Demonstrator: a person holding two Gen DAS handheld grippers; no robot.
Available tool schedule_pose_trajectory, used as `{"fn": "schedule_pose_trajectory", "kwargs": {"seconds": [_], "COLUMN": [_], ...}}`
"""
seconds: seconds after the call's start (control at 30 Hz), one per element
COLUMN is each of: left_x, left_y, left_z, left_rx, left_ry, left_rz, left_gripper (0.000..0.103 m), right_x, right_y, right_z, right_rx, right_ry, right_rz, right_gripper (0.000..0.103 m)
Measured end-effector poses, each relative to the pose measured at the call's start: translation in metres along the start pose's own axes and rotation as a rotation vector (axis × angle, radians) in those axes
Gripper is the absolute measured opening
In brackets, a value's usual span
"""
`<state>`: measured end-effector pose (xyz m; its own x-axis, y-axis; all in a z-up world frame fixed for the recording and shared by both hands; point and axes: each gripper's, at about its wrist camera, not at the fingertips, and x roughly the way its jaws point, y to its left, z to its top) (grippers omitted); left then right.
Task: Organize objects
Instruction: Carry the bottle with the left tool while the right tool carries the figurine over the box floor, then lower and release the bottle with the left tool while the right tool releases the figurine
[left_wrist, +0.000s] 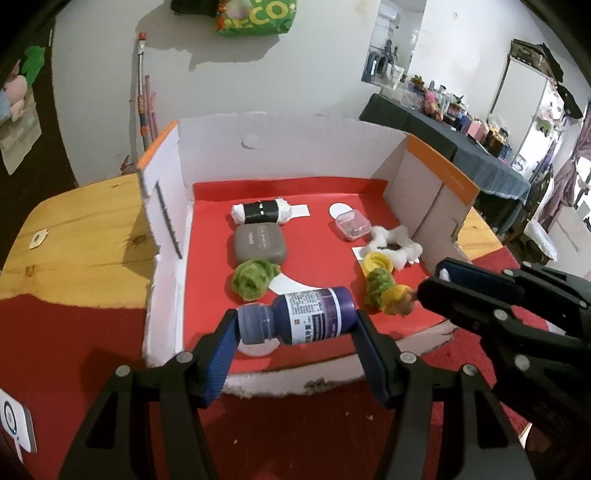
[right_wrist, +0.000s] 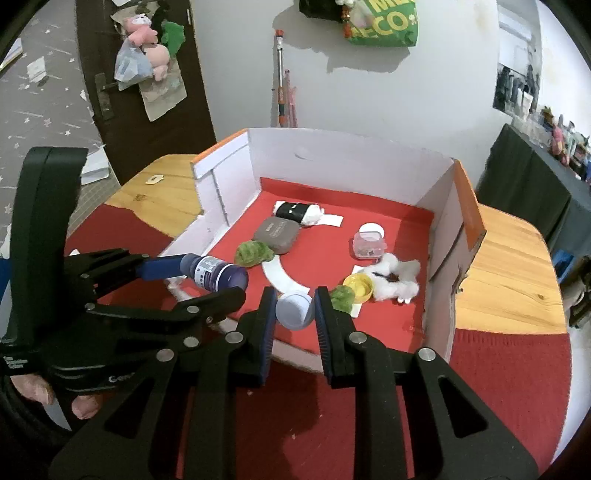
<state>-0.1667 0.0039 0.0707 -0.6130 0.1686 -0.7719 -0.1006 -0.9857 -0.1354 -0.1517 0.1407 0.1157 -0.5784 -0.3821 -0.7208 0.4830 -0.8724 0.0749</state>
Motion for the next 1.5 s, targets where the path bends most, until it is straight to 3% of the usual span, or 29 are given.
{"fn": "schedule_pose_trajectory", "kwargs": {"seconds": [0.37,0.73,1.5], "left_x": [0.025,0.037,0.047], "left_y": [-0.011,-0.008,0.008], "left_z": [0.001,-0.003,0.009], "left_rx": [0.048,0.081,0.065], "left_ry": [0.056,0.1,0.094], "left_rz": [-0.028,-0.011,0.028], "left_gripper": [0.063,0.063,0.063], "right_x": [0.029,0.036,0.069], "right_y": [-0.027,-0.028,-0.037], "right_z": [-0.007,-0.014,-0.012], "right_rx": [0.053,0.058,0.085], "right_ry": [0.066,0.113,0.158], "right_rz": [-0.015,-0.013,-0.009], "right_gripper": [0.02,0.02,0.02]}}
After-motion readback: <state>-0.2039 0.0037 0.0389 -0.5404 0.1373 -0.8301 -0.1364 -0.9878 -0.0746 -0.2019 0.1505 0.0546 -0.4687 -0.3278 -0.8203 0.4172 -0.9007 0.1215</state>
